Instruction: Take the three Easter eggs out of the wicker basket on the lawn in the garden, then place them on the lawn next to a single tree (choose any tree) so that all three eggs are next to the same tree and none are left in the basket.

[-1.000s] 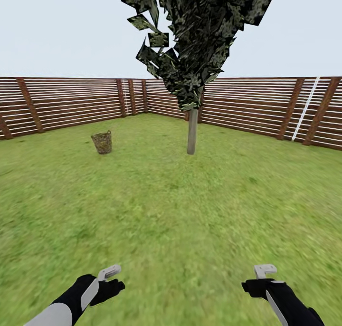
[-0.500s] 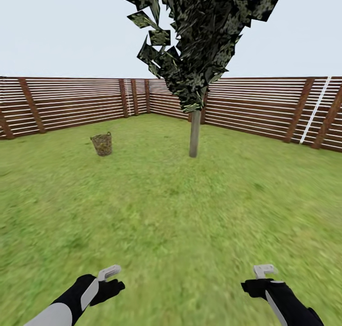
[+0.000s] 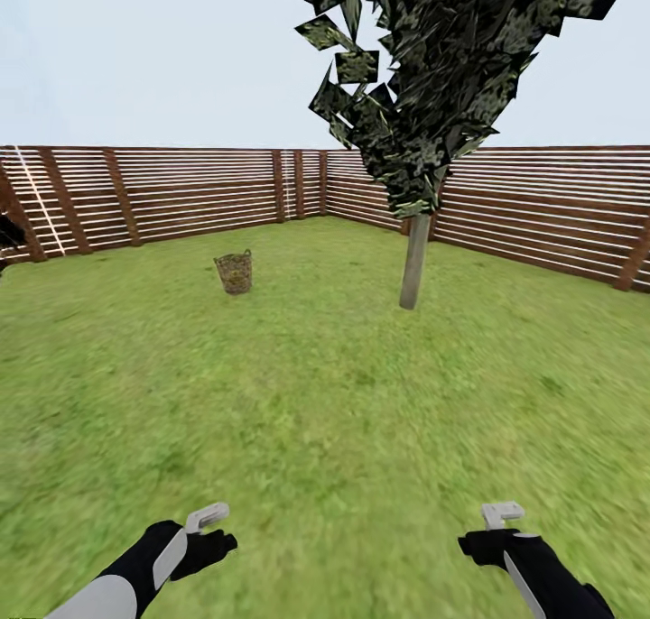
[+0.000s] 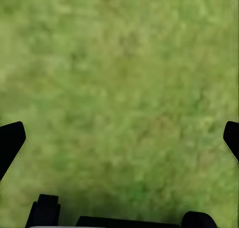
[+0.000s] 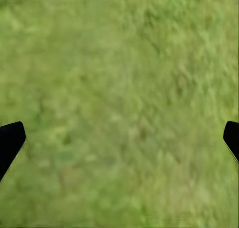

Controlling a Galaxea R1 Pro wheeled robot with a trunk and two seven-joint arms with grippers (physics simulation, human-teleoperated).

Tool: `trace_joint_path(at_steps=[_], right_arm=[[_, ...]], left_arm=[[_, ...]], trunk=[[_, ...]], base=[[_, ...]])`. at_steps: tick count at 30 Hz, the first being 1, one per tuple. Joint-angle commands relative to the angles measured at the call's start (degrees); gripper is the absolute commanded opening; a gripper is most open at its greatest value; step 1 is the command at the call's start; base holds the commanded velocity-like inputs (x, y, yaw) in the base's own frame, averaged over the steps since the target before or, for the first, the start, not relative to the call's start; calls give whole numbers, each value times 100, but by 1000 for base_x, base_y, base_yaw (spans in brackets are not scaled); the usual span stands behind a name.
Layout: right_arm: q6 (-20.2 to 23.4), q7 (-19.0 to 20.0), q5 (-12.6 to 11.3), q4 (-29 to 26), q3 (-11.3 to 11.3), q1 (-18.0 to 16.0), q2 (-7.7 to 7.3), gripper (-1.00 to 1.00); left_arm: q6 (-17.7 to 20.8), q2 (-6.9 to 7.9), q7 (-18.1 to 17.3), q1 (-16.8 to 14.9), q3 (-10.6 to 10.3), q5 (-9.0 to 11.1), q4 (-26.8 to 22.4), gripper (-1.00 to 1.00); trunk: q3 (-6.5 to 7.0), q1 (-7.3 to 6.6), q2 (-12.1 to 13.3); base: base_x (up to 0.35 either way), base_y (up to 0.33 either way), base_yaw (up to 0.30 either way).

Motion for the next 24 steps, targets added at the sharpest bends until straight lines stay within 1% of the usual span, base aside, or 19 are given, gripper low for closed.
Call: trace_joint_path(at_steps=[1, 14, 24], right_arm=[[33, 29, 22, -13, -6, 0, -2, 100], [33, 24, 22, -13, -6, 0, -2, 100], [33, 29, -23, -17, -29, 0, -23, 100]], left_arm=[[36, -4, -21, -3, 47, -15, -6, 100], [36, 15, -35, -3, 55, -7, -6, 100], [41, 14, -39, -3, 59, -13, -6, 100]], trunk=[[-6, 3, -3], [-6, 3, -3], [-6, 3, -3]], base=[[334, -1, 293], [334, 0, 293], [335, 0, 293]])
